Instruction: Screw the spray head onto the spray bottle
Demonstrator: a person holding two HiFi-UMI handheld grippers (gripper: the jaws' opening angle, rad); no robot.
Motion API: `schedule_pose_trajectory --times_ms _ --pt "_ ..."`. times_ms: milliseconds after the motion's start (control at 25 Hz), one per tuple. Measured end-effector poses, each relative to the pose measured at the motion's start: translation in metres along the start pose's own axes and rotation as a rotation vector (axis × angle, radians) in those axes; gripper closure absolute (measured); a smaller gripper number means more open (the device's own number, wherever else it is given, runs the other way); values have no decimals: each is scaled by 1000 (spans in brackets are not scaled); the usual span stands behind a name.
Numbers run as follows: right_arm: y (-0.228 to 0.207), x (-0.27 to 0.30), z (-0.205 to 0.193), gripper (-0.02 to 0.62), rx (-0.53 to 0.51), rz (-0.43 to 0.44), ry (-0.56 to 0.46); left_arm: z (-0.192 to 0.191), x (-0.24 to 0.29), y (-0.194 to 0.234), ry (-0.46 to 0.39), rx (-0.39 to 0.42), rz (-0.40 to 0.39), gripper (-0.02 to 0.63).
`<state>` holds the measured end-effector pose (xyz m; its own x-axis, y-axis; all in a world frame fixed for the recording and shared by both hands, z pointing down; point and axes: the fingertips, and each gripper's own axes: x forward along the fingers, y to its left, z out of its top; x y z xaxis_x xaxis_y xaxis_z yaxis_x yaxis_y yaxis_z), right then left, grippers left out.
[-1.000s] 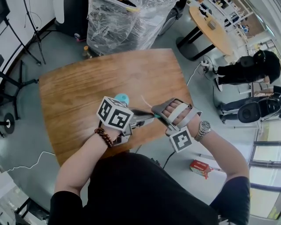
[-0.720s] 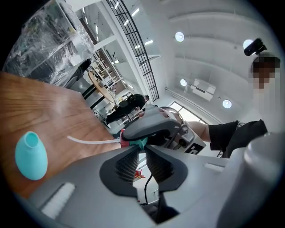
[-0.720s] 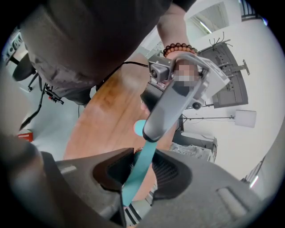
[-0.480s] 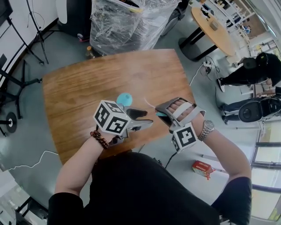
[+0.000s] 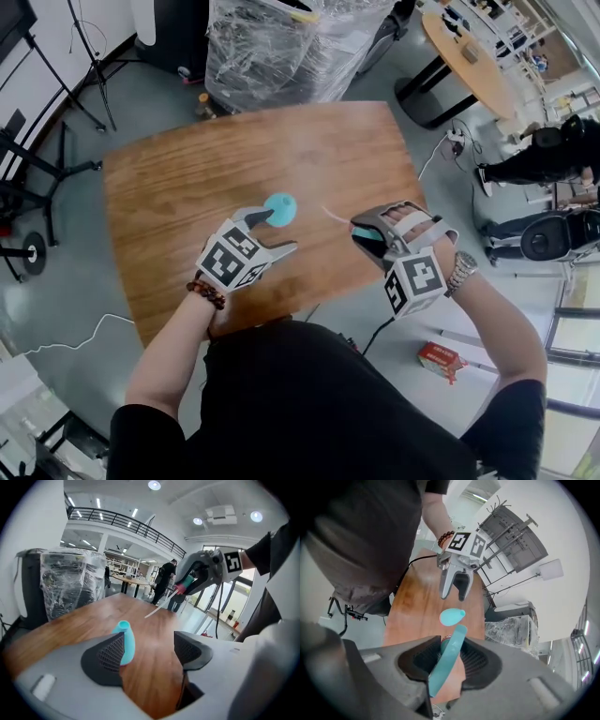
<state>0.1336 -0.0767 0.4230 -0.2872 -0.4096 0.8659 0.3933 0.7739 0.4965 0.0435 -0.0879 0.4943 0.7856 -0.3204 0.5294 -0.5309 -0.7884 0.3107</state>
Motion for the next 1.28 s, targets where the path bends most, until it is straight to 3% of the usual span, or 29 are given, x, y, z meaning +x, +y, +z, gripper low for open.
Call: schedule_pose_trajectory --times_ms 200,440,680,920,1280 --pt "-6 -3 3 476 83 14 -44 -12 14 32 1 117 154 166" --pt "-18 -13 7 476 215 28 -95 -31 43 56 27 225 243 111" --pt "-31 -25 17 476 308 50 -136 -58 75 72 82 266 245 91" --pt "-41 -32 23 476 334 71 -152 -74 96 86 128 264 243 92" --pt "-47 -38 25 476 351 78 -153 -76 105 88 114 251 214 112"
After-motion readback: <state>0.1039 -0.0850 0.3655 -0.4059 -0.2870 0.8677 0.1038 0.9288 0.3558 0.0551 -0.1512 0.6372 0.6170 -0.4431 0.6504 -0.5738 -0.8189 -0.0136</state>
